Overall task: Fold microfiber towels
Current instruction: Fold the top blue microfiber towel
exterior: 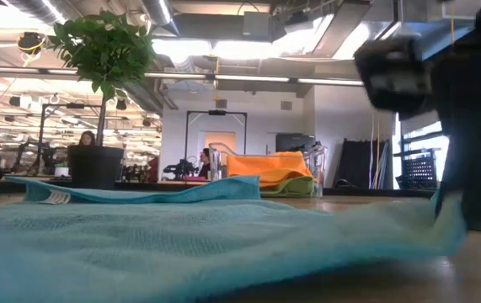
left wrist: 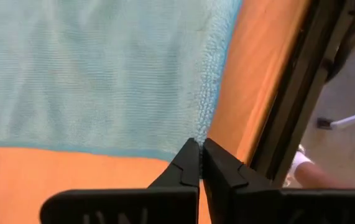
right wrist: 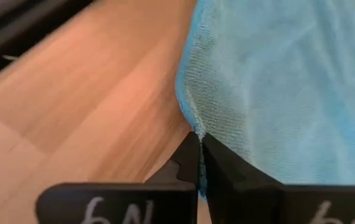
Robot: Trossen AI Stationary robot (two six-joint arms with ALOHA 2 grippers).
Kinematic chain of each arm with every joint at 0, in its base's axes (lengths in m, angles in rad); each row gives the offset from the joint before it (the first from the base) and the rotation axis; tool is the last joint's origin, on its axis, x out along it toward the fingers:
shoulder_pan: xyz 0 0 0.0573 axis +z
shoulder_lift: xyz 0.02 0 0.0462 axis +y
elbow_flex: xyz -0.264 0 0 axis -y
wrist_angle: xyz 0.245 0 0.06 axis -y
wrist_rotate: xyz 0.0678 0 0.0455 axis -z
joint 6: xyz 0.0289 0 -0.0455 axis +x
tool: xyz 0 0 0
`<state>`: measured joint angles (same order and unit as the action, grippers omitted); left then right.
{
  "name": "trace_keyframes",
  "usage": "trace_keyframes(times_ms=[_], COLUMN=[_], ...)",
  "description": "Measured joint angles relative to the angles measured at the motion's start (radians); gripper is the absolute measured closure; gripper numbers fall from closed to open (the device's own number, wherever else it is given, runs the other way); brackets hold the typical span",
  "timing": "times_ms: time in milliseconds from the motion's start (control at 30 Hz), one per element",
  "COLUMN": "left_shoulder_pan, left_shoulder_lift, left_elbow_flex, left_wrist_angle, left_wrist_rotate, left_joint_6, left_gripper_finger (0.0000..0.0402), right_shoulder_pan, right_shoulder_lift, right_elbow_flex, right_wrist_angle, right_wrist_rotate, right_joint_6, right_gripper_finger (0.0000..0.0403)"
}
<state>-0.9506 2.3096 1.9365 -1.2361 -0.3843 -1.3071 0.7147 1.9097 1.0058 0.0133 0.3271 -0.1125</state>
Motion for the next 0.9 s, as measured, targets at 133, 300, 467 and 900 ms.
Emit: trace_keyframes(times_ms=[133, 300, 467, 900], left_shoulder_pan=[-0.002, 0.002, 0.0, 0.07], left_shoulder_lift=[0.0, -0.001, -0.001, -0.042], left_elbow_flex=[0.049, 0.087, 0.143, 0.192], left_wrist_angle=[-0.059, -0.069, -0.095, -0.335], left_wrist_rotate=[0.0, -0.006, -0.017, -0.198], left_joint_6=[0.0, 0.0, 0.027, 0.013], left_gripper_finger=[0.0401, 0.0401, 0.0401, 0.0401], right_shoulder_pan=[0.011, 0.024, 0.035, -0.031], right_shoulder_lift=[-0.06, -0.136, -0.19, -0.364], right_elbow_flex=[0.0, 0.001, 0.001, 0.001], right_wrist_angle=[-0.036, -0.089, -0.166, -0.273], right_wrist_rotate=[0.006, 0.014, -0.033, 0.507], right_joint_6=[-0.001, -0.003, -0.008, -0.107], right_gripper_finger=[0.0397, 0.0389, 0.0395, 0.0395])
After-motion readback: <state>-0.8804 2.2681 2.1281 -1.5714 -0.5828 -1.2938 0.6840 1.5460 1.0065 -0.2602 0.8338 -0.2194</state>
